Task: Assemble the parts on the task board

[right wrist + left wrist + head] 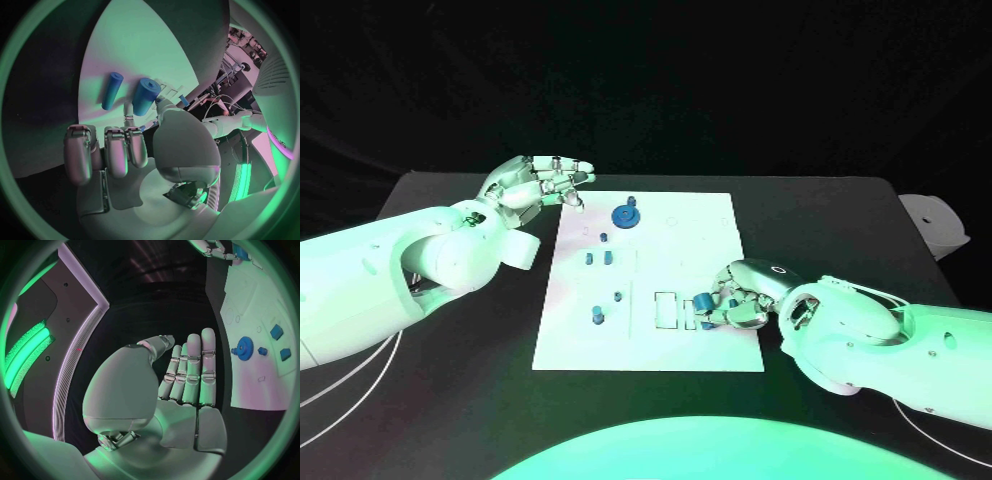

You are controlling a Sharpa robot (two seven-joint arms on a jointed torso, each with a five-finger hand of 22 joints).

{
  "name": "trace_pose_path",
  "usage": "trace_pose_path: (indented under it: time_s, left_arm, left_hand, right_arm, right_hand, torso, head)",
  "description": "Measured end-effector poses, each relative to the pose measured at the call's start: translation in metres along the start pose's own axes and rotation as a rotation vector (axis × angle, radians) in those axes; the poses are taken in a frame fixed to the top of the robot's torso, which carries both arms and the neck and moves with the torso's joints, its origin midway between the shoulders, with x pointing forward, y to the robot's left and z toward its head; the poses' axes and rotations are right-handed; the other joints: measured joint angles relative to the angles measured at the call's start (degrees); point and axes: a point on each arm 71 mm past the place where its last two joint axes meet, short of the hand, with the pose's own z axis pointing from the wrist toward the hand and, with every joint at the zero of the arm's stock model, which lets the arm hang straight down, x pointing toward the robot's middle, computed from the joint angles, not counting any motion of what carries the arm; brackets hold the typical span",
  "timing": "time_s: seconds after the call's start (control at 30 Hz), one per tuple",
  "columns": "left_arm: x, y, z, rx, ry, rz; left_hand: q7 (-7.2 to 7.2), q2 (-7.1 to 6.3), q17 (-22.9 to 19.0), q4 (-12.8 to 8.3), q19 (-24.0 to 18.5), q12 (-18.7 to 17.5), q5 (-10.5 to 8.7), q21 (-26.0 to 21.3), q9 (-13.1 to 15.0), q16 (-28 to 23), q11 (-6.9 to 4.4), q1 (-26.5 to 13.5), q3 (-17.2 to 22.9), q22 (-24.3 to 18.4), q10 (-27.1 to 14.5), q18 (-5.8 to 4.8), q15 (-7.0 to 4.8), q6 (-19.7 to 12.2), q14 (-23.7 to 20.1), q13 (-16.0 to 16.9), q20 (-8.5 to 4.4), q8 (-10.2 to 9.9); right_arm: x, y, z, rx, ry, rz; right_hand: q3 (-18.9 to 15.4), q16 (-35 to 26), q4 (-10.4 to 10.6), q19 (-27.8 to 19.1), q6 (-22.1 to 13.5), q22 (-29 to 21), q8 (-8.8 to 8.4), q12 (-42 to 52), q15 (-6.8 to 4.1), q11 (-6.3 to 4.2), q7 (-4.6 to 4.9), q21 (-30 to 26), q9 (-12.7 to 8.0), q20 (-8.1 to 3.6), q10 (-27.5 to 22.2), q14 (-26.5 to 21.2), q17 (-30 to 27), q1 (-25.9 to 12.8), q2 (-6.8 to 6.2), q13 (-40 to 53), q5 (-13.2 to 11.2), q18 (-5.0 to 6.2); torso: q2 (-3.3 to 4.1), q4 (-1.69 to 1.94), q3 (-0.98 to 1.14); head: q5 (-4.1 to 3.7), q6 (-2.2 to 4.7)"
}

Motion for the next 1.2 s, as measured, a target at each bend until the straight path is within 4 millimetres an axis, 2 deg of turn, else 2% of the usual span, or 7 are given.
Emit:
trace_pose_path:
  time_s: [0.23, 0.5, 0.67, 0.73, 0.9, 1.03, 1.2]
  left_arm:
    - [0.0, 0.0, 0.0, -0.001, 0.002, -0.001]
    - [0.001, 0.0, 0.0, -0.002, 0.005, -0.002]
    - [0.001, 0.0, 0.0, -0.003, 0.006, -0.002]
    - [0.001, 0.0, 0.0, -0.003, 0.006, -0.002]
    - [0.001, 0.0, 0.0, -0.004, 0.006, -0.002]
    - [0.001, 0.0, 0.0, -0.005, 0.007, -0.002]
    - [0.001, 0.0, 0.0, -0.006, 0.007, -0.002]
  left_hand:
    - [0.0, 0.31, 0.0, 0.0, -0.2, 0.0, 0.0, 0.0, 0.0, 0.0, 0.0, -0.3, 0.0, 0.0, 0.0, 0.01, 0.0, 0.0, 0.0, 0.0, -0.22, 0.0]
    - [0.0, 0.31, 0.0, 0.0, -0.2, 0.0, 0.0, 0.0, 0.0, 0.0, 0.0, -0.3, 0.0, 0.0, 0.0, 0.01, 0.0, 0.0, 0.0, 0.0, -0.21, 0.0]
    - [0.0, 0.31, 0.0, 0.0, -0.2, 0.0, 0.0, 0.0, 0.0, 0.0, 0.0, -0.3, 0.0, 0.0, 0.0, 0.01, 0.0, 0.0, 0.0, -0.1, -0.21, 0.0]
    - [0.0, 0.31, 0.0, 0.0, -0.2, 0.0, 0.0, 0.0, 0.0, 0.0, 0.0, -0.3, 0.0, 0.0, 0.0, 0.01, 0.0, 0.0, 0.0, -0.1, -0.21, 0.0]
    - [0.0, 0.31, 0.0, 0.0, -0.2, 0.0, 0.0, 0.0, 0.0, 0.0, 0.0, -0.3, 0.0, 0.0, 0.0, 0.01, 0.0, 0.0, 0.0, 0.0, -0.21, 0.0]
    - [0.0, 0.31, 0.0, 0.0, -0.2, 0.0, 0.0, 0.0, 0.0, 0.0, 0.0, -0.3, 0.0, 0.0, 0.0, 0.01, 0.0, 0.0, 0.0, 0.0, -0.21, 0.0]
    - [0.0, 0.31, -0.1, 0.0, -0.2, 0.0, 0.0, 0.0, 0.0, 0.0, 0.0, -0.3, 0.0, 0.0, 0.0, 0.01, -0.21, 0.0, -0.2, 0.0, -0.21, 0.0]
  right_arm:
    - [0.002, 0.0, 0.002, 0.004, 0.016, -0.01]
    - [0.001, 0.0, 0.005, 0.001, 0.02, -0.026]
    - [0.0, 0.0, 0.005, -0.002, 0.015, -0.027]
    - [0.0, 0.0, 0.005, -0.002, 0.01, -0.023]
    - [0.001, 0.0, 0.002, 0.005, -0.003, 0.008]
    - [0.001, -0.002, -0.001, 0.024, -0.004, 0.056]
    - [0.003, -0.004, -0.005, 0.06, 0.013, 0.146]
  right_hand:
    - [-0.9, 0.0, -0.3, 0.0, 0.2, 0.0, 0.0, -0.2, 0.0, 0.0, -0.17, 0.0, 0.0, 0.0, 0.0, 0.0, 0.0, 0.0, 0.02, 0.0, 0.0, 0.0]
    - [-1.2, 0.0, -0.4, 0.0, 0.2, 0.0, -0.02, -0.2, 0.0, -0.21, -0.14, 0.0, 0.0, 0.0, -0.2, 0.0, 0.0, 4.1, 0.41, 0.0, 0.7, 0.0]
    - [-0.8, 0.0, -0.1, 0.0, 0.3, 0.0, -0.23, -0.2, -0.22, -0.2, -0.28, 0.0, -0.4, 0.01, -0.2, -0.2, 0.0, 6.7, 1.43, 0.0, 0.7, 0.0]
    - [0.2, 0.0, 0.1, -0.1, 0.5, 0.0, -0.22, -0.2, -0.51, -0.64, -0.08, 0.0, -0.5, -0.12, -0.2, 0.1, 0.0, 6.9, 1.46, 0.0, 0.6, 0.01]
    - [3.8, 0.0, -0.4, 0.1, 0.7, 0.0, -0.21, -0.2, -0.72, -0.94, 0.13, 0.2, -0.8, -0.52, -0.3, -0.1, 0.0, 8.1, 0.29, 0.0, 0.7, 0.01]
    - [6.7, 0.0, -0.7, -0.1, 0.7, 0.0, -0.26, -0.2, -0.93, -1.14, 0.13, 0.4, -1.2, -0.72, -0.1, 0.1, 0.0, 8.8, -0.46, 0.0, 3.3, 0.01]
    - [9.0, 0.0, -0.5, 0.0, 0.9, 0.0, -0.79, -0.2, -1.05, -1.13, 0.39, 0.4, -1.3, -0.83, -0.1, 0.0, 0.0, 9.0, -0.65, 0.0, 5.7, 0.01]
  torso:
    - [-0.03, -0.01, -0.03]
    - [-0.09, -0.01, -0.03]
    - [-0.09, -0.03, -0.03]
    - [-0.09, -0.04, 0.01]
    - [-0.07, -0.04, 0.04]
    - [-0.05, -0.03, 0.04]
    - [-0.04, -0.02, 0.01]
  head:
    - [0.0, -0.13]
    - [-0.08, -0.26]
    - [-0.08, -0.27]
    - [-0.09, -0.27]
    - [-0.08, -0.2]
    - [-0.14, -0.13]
    - [-0.2, -0.14]
